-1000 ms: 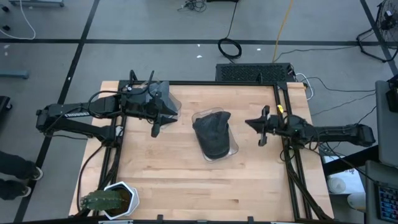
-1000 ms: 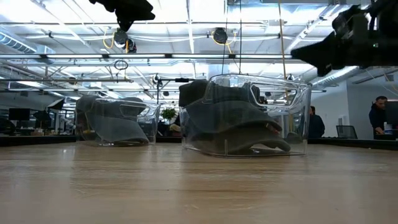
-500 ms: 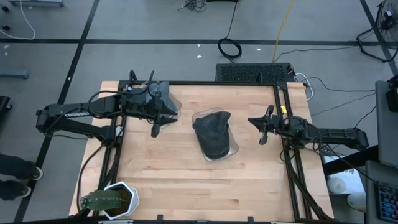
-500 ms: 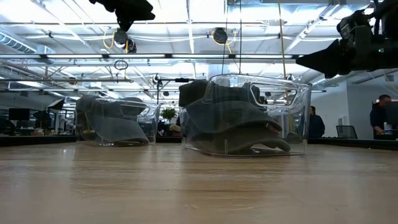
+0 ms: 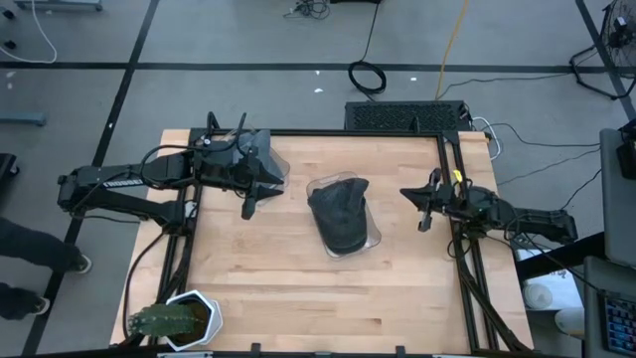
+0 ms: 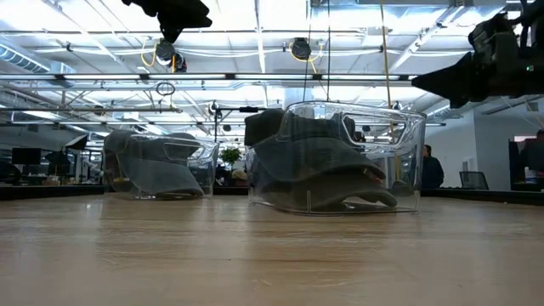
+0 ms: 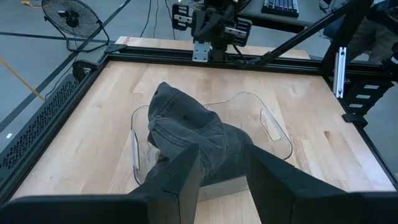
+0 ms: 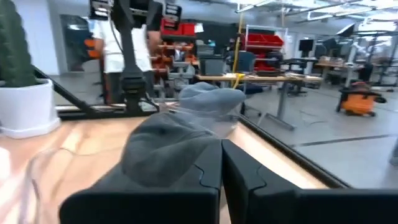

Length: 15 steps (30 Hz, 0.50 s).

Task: Pick & Place hat
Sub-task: Return to Home Position

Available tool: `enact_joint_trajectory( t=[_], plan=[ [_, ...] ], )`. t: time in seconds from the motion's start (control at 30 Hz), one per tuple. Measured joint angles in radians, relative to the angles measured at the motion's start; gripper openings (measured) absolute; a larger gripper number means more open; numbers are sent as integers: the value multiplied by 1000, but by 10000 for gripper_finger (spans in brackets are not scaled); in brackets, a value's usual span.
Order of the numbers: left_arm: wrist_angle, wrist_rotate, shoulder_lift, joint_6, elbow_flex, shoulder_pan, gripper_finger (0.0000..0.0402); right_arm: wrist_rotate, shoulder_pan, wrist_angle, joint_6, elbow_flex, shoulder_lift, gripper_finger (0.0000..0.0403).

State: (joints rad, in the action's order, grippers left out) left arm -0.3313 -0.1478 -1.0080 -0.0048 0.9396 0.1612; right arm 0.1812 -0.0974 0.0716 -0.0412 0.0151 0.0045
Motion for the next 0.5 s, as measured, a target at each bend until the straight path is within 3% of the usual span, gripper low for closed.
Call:
enact_joint_trajectory(
  t=[0.17, 0.5],
  plan=[
    [0, 0, 0, 0, 0, 0, 131, -53, 1, -6, 29, 0, 4, 0],
    [0, 0, 0, 0, 0, 0, 131, -51, 1, 10, 52, 0, 4, 0]
  ],
)
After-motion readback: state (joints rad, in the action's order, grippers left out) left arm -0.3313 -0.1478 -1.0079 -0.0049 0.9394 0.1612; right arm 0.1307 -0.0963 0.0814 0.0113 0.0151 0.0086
